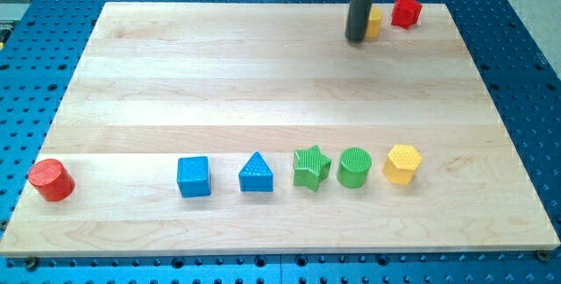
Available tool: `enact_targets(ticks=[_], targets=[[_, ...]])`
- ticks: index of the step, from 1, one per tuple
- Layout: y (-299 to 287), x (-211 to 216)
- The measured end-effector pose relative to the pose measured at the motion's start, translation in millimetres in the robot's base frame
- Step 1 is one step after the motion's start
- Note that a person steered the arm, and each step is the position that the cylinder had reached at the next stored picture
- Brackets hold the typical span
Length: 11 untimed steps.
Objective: Push the yellow hexagon below the red star
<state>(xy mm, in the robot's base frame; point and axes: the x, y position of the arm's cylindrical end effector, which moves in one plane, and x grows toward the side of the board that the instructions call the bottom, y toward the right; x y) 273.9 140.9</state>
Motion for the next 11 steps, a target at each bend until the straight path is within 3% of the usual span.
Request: enact_targets(ticks=[1,2,3,4,5,7,8,10,11], targets=[[24,14],[76,98],[98,237],[46,283],[13,250],[-4,290],[-30,241],[-25,87],[10,57]])
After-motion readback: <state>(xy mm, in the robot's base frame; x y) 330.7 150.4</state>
